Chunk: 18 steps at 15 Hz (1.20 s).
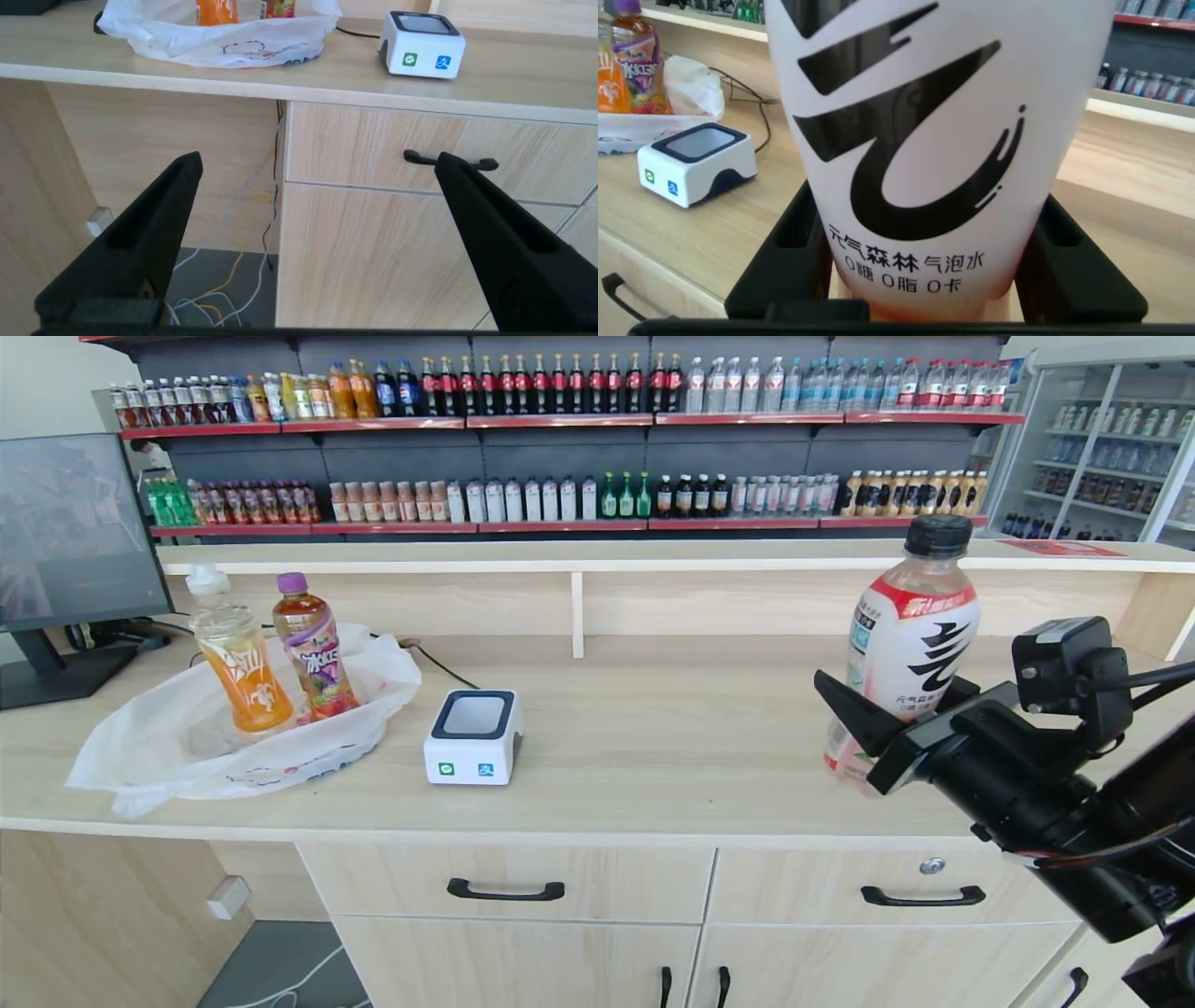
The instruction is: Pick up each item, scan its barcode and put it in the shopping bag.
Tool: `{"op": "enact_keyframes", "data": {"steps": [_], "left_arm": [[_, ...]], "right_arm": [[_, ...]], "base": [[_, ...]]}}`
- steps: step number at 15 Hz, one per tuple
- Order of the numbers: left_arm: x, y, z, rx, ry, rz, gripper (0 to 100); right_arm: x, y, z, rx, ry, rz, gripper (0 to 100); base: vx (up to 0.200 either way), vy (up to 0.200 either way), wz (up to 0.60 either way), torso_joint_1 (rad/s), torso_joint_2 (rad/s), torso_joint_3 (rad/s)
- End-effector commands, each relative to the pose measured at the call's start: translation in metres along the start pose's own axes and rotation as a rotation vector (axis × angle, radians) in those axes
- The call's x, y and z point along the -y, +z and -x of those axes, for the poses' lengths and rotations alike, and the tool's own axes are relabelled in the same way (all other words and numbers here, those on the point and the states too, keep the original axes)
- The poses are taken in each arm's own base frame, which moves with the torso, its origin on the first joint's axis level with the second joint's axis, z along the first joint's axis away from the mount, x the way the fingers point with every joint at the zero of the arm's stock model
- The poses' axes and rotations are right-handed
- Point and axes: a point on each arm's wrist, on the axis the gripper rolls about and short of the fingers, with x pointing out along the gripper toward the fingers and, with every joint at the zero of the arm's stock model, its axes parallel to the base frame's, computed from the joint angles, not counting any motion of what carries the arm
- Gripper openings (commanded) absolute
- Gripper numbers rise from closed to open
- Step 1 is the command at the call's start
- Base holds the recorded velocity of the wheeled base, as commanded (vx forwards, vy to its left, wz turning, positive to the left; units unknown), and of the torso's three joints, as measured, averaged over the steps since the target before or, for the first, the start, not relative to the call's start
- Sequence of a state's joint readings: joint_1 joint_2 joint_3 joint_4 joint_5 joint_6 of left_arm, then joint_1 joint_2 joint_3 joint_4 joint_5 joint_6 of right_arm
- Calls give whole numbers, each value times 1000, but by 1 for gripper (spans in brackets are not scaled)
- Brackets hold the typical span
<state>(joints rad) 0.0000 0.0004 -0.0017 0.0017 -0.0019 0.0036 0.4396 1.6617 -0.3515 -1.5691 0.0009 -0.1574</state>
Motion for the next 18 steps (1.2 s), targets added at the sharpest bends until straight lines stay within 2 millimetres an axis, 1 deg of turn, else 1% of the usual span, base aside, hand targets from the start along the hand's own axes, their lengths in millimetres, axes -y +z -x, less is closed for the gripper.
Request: {"op": "enact_keyframes", "data": {"steps": [1, 8, 12, 16, 18], "left_arm": [[0, 0, 0, 0, 0, 1, 100], [0, 0, 0, 0, 0, 4, 100], [0, 0, 0, 0, 2, 5, 100], [0, 0, 0, 0, 0, 5, 100], [0, 0, 0, 0, 0, 4, 100]], "right_arm": [[0, 1, 0, 5, 1, 0, 0], [0, 1, 2, 4, 2, 0, 0], [0, 0, -1, 4, 1, 2, 0], [-1, -4, -6, -4, 2, 2, 0], [-1, -4, -13, 7, 2, 3, 0]], "base": [[0, 200, 0, 2, 7, 2], [0, 200, 0, 2, 5, 2], [0, 200, 0, 1, 1, 0], [0, 200, 0, 1, 4, 1], [0, 200, 0, 2, 0, 0]]}}
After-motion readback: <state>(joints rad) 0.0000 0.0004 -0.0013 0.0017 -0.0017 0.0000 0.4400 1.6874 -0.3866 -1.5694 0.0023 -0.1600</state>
